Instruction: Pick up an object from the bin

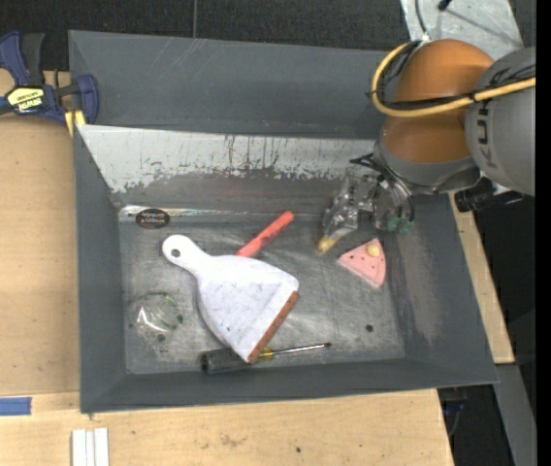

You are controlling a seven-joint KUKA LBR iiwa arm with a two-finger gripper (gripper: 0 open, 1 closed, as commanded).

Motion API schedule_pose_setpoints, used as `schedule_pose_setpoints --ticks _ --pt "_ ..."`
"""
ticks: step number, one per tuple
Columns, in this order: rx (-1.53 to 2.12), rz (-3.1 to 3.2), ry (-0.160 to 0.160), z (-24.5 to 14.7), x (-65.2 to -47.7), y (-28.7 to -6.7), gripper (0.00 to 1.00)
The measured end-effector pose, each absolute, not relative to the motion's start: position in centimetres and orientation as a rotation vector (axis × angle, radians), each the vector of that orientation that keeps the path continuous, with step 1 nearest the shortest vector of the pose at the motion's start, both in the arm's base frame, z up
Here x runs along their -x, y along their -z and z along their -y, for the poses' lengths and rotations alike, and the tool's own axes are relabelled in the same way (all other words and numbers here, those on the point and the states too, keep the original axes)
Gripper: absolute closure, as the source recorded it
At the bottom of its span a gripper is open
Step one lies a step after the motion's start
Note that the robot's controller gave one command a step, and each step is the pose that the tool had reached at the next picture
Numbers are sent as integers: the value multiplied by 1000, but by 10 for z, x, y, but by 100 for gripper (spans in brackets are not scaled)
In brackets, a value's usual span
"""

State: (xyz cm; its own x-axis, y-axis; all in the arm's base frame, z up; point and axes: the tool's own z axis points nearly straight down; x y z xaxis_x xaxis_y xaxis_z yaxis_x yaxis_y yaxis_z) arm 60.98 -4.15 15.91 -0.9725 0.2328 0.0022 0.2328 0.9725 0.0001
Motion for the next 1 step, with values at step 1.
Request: schedule_pose_setpoints --ticks 1 --pt "366 3122 0 42 -611 -161 0"
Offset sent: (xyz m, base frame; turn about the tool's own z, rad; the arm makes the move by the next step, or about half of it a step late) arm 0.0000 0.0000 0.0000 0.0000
